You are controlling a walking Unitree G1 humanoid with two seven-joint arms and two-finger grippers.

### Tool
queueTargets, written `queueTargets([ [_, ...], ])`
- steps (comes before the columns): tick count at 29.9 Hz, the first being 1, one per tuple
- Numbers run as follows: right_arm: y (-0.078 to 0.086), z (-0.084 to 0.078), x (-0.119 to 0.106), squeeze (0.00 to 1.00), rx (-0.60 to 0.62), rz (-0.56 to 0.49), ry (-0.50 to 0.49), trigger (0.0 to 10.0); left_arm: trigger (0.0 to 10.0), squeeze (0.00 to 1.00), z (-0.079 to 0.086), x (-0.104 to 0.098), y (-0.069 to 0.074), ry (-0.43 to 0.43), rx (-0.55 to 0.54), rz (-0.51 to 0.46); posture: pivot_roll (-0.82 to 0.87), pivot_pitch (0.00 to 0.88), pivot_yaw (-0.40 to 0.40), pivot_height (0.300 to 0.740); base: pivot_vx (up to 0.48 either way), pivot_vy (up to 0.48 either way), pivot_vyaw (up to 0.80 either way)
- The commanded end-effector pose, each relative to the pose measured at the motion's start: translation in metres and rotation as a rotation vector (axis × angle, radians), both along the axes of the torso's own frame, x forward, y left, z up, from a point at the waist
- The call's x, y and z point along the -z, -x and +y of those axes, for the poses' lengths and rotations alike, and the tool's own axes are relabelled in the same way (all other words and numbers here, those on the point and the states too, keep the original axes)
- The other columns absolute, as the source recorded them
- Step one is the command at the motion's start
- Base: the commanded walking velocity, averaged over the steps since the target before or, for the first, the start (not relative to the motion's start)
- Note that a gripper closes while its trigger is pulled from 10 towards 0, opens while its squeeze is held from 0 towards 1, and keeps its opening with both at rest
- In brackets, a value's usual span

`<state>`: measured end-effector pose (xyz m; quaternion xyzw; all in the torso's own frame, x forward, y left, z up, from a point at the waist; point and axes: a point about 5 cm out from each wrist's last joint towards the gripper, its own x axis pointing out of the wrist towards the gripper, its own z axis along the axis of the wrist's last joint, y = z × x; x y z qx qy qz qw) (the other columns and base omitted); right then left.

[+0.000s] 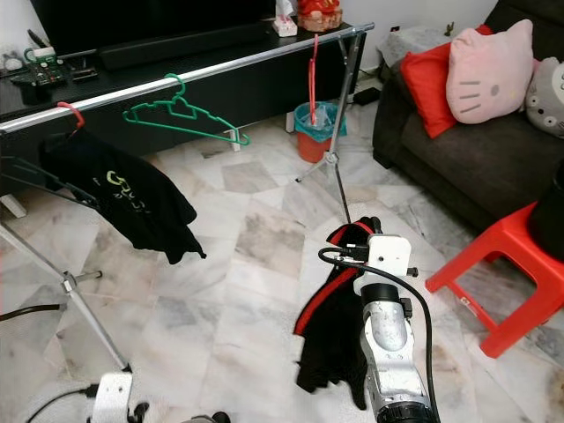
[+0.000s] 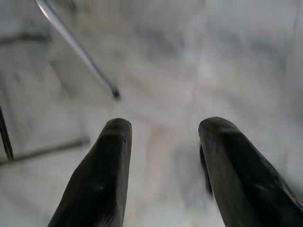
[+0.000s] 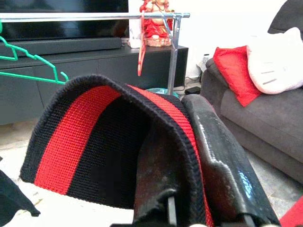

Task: Hang hanger

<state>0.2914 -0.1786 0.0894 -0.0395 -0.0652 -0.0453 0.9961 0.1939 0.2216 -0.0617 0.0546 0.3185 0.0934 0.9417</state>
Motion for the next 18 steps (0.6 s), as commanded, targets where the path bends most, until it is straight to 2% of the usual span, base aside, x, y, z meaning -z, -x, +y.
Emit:
queueTargets([
  [1, -0.001, -0.001, -0.004, 0.00, 0.001, -0.016, -0.006, 10.0, 10.0, 0.00, 0.005, -0.006, -0.005, -0.017, -0.018, -0.054, 0.00, 0.080, -0.008, 0.740, 0.000, 0.000, 0.00],
  [2, -0.001, -0.001, -0.004, 0.00, 0.001, -0.016, -0.006, 10.0, 10.0, 0.00, 0.007, -0.013, -0.011, -0.033, -0.013, -0.111, 0.00, 0.080, -0.008, 0.740, 0.000, 0.000, 0.00],
  [3, -0.001, -0.001, -0.004, 0.00, 0.001, -0.016, -0.006, 10.0, 10.0, 0.00, 0.007, -0.013, -0.011, -0.033, -0.013, -0.111, 0.00, 0.080, -0.008, 0.740, 0.000, 0.000, 0.00],
  [5, -0.001, -0.001, -0.004, 0.00, -0.001, -0.015, -0.006, 10.0, 10.0, 0.00, 0.010, -0.031, -0.024, -0.072, 0.000, -0.240, 0.00, 0.079, -0.008, 0.740, 0.000, 0.000, 0.00],
  [8, -0.001, -0.001, -0.004, 0.00, -0.003, -0.016, -0.006, 10.0, 10.0, 0.00, 0.009, -0.047, -0.033, -0.108, 0.022, -0.355, 0.00, 0.080, -0.007, 0.740, 0.000, 0.000, 0.00],
  [9, -0.001, -0.001, -0.004, 0.00, -0.003, -0.016, -0.006, 10.0, 10.0, 0.00, 0.009, -0.047, -0.033, -0.108, 0.022, -0.355, 0.00, 0.080, -0.007, 0.740, 0.000, 0.000, 0.00],
  [15, -0.001, 0.000, -0.005, 0.00, -0.012, -0.019, -0.005, 10.0, 10.0, 0.00, 0.007, -0.079, -0.045, -0.121, -0.010, -0.549, 0.00, 0.079, -0.005, 0.740, 0.000, 0.000, 0.00],
  [18, -0.001, 0.000, -0.005, 0.00, -0.013, -0.018, -0.005, 10.0, 10.0, 0.00, 0.007, -0.082, -0.047, -0.119, -0.017, -0.568, 0.00, 0.079, -0.005, 0.740, 0.000, 0.000, 0.00],
])
